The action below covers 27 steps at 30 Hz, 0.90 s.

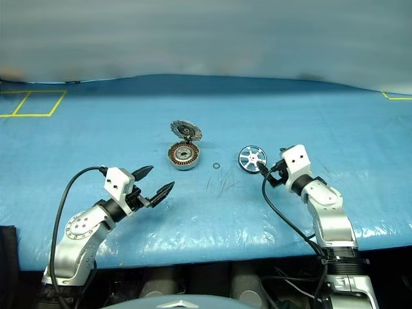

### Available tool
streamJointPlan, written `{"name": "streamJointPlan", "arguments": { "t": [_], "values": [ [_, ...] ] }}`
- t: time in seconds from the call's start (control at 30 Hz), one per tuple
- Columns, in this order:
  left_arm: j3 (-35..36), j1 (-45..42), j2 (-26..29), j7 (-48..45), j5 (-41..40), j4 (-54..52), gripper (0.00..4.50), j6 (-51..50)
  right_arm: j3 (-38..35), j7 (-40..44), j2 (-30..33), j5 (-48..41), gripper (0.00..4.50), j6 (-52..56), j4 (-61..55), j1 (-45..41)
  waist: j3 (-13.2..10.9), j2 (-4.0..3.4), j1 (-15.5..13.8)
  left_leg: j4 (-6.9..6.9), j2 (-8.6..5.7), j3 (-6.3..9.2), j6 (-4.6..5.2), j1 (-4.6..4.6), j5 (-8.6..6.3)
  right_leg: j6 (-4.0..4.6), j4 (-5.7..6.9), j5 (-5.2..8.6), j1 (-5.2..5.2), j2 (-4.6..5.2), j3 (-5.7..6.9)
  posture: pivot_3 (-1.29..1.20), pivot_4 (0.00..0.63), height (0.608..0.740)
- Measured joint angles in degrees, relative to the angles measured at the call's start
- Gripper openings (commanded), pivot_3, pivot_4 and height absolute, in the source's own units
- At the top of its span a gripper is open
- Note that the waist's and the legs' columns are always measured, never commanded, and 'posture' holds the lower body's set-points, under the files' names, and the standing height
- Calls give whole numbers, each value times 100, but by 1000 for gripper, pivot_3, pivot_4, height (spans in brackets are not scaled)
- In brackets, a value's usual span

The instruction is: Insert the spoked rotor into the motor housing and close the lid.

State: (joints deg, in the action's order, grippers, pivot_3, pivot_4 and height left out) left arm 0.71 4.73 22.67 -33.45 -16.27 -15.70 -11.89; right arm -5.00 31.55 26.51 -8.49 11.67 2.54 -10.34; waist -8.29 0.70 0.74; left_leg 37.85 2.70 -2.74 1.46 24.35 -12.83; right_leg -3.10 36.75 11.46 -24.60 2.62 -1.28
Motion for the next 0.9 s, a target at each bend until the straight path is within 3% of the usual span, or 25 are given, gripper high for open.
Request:
{"name": "streamJointPlan", "arguments": {
  "t": [0.9],
  "values": [
    [24, -126, 57, -81, 42, 138, 4500, 34, 174, 348, -16, -305, 4492, 2, -12, 33, 0, 0, -1, 1, 0, 0, 0, 0, 0, 0, 1, 0, 1, 0, 0, 0, 150, 740]
  ]
}}
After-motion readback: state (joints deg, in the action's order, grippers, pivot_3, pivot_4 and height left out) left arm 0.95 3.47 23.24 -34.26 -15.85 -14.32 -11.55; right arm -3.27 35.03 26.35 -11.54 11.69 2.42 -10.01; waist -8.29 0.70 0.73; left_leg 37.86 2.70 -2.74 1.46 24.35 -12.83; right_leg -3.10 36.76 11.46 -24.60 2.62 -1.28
